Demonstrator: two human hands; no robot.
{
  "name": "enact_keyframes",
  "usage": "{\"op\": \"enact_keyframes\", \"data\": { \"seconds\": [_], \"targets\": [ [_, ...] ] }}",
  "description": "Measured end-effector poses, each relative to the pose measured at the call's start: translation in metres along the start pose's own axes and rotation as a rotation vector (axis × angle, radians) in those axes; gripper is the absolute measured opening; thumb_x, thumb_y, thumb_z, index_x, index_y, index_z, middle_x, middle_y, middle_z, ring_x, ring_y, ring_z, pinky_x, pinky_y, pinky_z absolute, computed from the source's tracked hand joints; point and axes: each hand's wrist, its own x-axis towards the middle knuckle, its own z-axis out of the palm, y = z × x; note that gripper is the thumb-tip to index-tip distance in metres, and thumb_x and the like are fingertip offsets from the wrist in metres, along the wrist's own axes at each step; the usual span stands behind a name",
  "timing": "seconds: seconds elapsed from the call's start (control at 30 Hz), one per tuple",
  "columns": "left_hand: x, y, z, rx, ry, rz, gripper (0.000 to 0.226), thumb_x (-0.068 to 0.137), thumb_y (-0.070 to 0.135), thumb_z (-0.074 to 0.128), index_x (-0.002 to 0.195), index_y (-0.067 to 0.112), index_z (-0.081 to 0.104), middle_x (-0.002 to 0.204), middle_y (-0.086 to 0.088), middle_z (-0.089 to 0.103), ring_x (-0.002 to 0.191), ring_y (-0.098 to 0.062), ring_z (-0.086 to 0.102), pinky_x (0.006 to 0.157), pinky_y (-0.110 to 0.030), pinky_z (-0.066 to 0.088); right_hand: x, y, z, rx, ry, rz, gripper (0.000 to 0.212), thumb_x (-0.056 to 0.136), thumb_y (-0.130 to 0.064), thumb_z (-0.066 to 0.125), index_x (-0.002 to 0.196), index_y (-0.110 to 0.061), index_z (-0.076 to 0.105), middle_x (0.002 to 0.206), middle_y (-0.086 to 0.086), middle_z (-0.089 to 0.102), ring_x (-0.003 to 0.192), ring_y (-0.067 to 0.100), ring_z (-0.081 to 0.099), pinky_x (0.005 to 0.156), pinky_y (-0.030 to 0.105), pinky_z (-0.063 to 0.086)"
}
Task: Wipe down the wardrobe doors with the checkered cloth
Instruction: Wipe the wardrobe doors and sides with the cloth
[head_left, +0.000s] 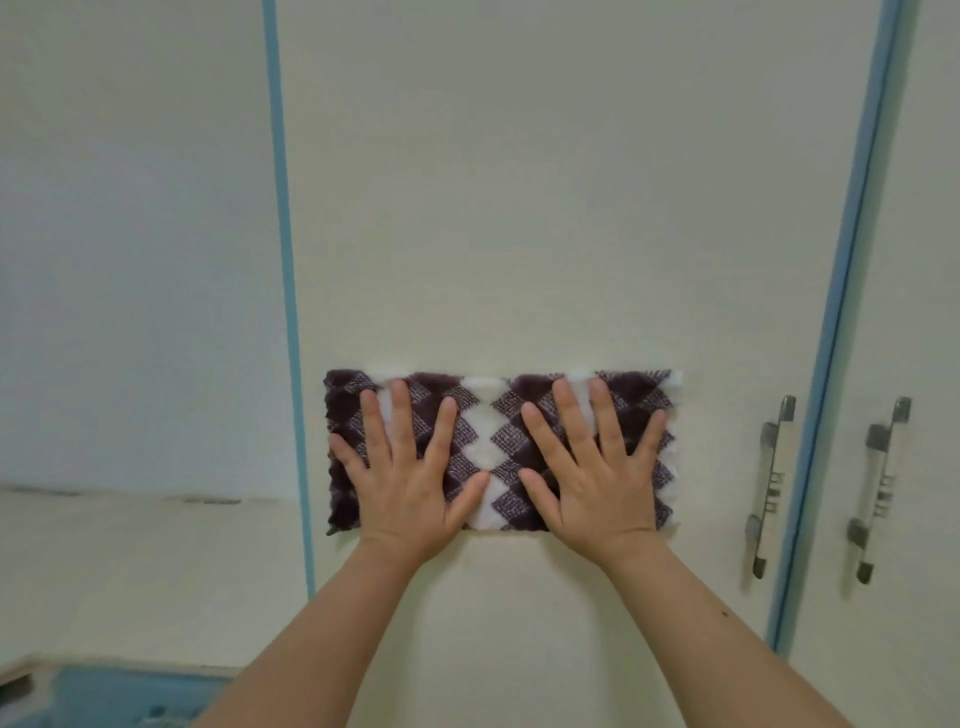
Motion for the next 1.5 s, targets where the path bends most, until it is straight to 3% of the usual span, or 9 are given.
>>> {"op": "enact_keyframes", "data": {
  "seconds": [0.43, 0.6, 0.9, 1.03, 1.13, 1.23, 1.4, 1.5],
  "targets": [
    [-0.010, 0.071, 0.004, -0.016, -0.083, 0.133, 0.072, 0.087, 0.067, 0.018, 0.148, 0.032, 0.004, 0.155, -0.012, -0.014, 0.141, -0.038, -0.007, 0.101, -0.069, -0.001, -0.062, 0.052, -0.005, -0.021, -0.071, 0.117, 0.063, 0.093, -0.057, 0.018, 0.149, -0.031, 0.003, 0.158, -0.001, -0.005, 0.144, 0.025, -0.003, 0.105, 0.065, -0.004],
    [0.003, 0.094, 0.004, 0.001, -0.074, 0.262, 0.076, 0.078, 0.063, 0.037, 0.145, 0.035, 0.016, 0.156, -0.008, -0.011, 0.142, -0.035, -0.003, 0.102, -0.069, 0.000, -0.065, 0.056, -0.007, 0.014, -0.077, 0.143, 0.060, 0.095, -0.053, 0.014, 0.149, -0.031, 0.002, 0.158, -0.002, -0.005, 0.144, 0.023, -0.003, 0.108, 0.061, -0.004],
    [0.010, 0.091, 0.004, 0.001, -0.045, 0.307, 0.070, 0.079, 0.050, 0.035, 0.144, 0.028, 0.022, 0.155, -0.004, 0.010, 0.143, -0.027, -0.003, 0.104, -0.064, 0.004, -0.043, 0.032, -0.003, 0.045, -0.072, 0.199, 0.058, 0.096, -0.043, 0.004, 0.149, -0.022, -0.002, 0.157, 0.001, -0.008, 0.144, 0.024, -0.005, 0.110, 0.055, -0.004],
    [0.011, 0.060, 0.005, 0.008, -0.007, 0.265, 0.077, 0.078, 0.046, 0.035, 0.147, 0.024, 0.011, 0.156, -0.002, -0.009, 0.144, -0.024, -0.003, 0.106, -0.061, 0.001, -0.018, 0.005, 0.001, 0.059, -0.047, 0.113, 0.056, 0.097, -0.038, 0.006, 0.148, -0.015, 0.006, 0.157, 0.003, -0.010, 0.144, 0.023, -0.005, 0.111, 0.055, 0.000],
    [0.008, 0.033, 0.003, 0.023, 0.021, 0.207, 0.080, 0.078, 0.043, 0.033, 0.148, 0.021, 0.002, 0.156, -0.001, -0.009, 0.144, -0.024, -0.002, 0.106, -0.060, 0.002, -0.002, -0.019, 0.003, 0.068, -0.016, 0.040, 0.060, 0.096, -0.035, 0.016, 0.149, -0.012, -0.002, 0.157, 0.004, -0.010, 0.144, 0.023, -0.005, 0.111, 0.054, -0.001],
    [0.003, 0.008, 0.001, 0.039, 0.031, 0.151, 0.082, 0.077, 0.042, 0.033, 0.148, 0.022, -0.002, 0.156, 0.000, -0.010, 0.144, -0.023, -0.005, 0.107, -0.058, -0.001, 0.010, -0.042, 0.005, 0.072, -0.012, -0.013, 0.069, 0.089, -0.035, 0.030, 0.149, -0.013, 0.003, 0.157, 0.004, -0.008, 0.144, 0.022, -0.004, 0.112, 0.054, -0.001],
    [-0.013, -0.021, -0.001, 0.025, 0.012, 0.028, 0.083, 0.077, 0.040, 0.031, 0.148, 0.020, -0.006, 0.156, 0.000, -0.013, 0.143, -0.022, -0.008, 0.108, -0.056, -0.002, 0.027, -0.070, 0.003, 0.095, -0.045, -0.129, 0.060, 0.088, -0.037, 0.034, 0.143, -0.016, 0.026, 0.153, 0.004, 0.017, 0.144, 0.021, -0.002, 0.111, 0.054, 0.004],
    [-0.025, -0.029, -0.003, 0.005, -0.007, -0.050, 0.083, 0.077, 0.039, 0.032, 0.148, 0.019, -0.006, 0.156, 0.000, -0.015, 0.143, -0.022, -0.010, 0.108, -0.054, -0.004, 0.029, -0.078, 0.003, 0.121, -0.061, -0.222, 0.057, 0.088, -0.035, 0.034, 0.142, -0.017, 0.031, 0.152, 0.002, 0.025, 0.143, 0.023, 0.009, 0.110, 0.055, 0.007]
  ]
}}
